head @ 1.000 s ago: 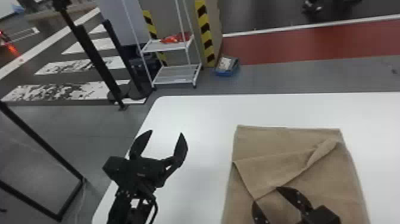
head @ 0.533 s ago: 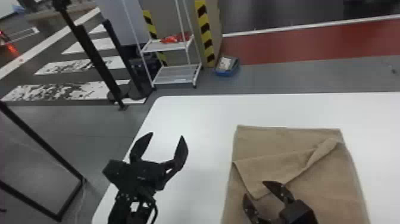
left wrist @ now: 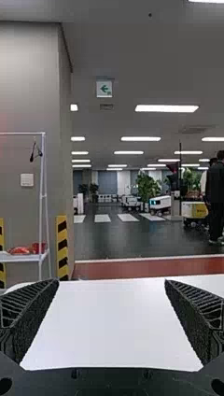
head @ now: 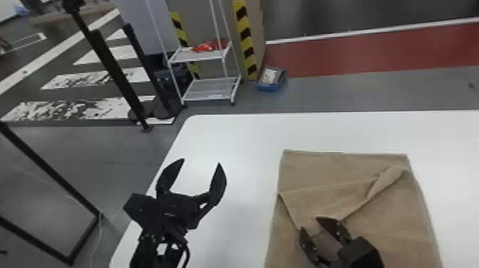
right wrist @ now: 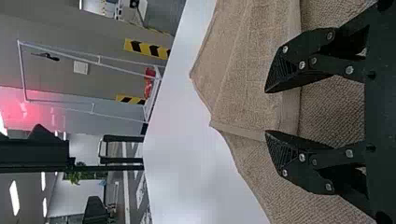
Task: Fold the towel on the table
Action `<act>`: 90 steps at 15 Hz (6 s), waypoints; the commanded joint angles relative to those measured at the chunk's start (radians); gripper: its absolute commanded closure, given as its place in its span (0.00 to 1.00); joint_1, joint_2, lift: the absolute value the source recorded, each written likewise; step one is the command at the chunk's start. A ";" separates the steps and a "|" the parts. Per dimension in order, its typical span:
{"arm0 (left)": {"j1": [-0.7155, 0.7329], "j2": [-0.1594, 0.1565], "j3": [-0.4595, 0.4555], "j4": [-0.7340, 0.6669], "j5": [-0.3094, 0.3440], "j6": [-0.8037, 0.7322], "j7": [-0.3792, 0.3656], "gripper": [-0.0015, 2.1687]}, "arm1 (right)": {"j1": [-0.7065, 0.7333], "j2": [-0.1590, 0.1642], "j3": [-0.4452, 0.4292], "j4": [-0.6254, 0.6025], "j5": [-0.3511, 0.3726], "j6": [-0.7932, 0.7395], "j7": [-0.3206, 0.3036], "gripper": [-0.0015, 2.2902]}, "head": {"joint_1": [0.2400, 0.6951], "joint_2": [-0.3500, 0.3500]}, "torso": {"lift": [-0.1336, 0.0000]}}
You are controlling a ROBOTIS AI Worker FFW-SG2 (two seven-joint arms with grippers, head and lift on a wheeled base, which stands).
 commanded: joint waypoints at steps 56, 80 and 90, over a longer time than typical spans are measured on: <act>-0.048 0.001 -0.057 0.008 -0.057 0.015 0.015 0.01 | 0.198 -0.048 -0.873 -0.160 -0.422 -0.171 0.101 0.57 | 1.00 0.42 | 0.15; -0.431 -0.002 -0.368 0.434 -0.096 0.288 -0.175 0.18 | 0.021 0.006 -0.849 -0.063 -0.286 -0.048 0.209 0.57 | 1.00 0.07 | 0.15; -0.410 0.011 -0.296 0.443 -0.123 0.328 -0.179 0.18 | 0.037 0.002 -0.852 -0.072 -0.287 -0.061 0.218 0.57 | 1.00 0.14 | 0.15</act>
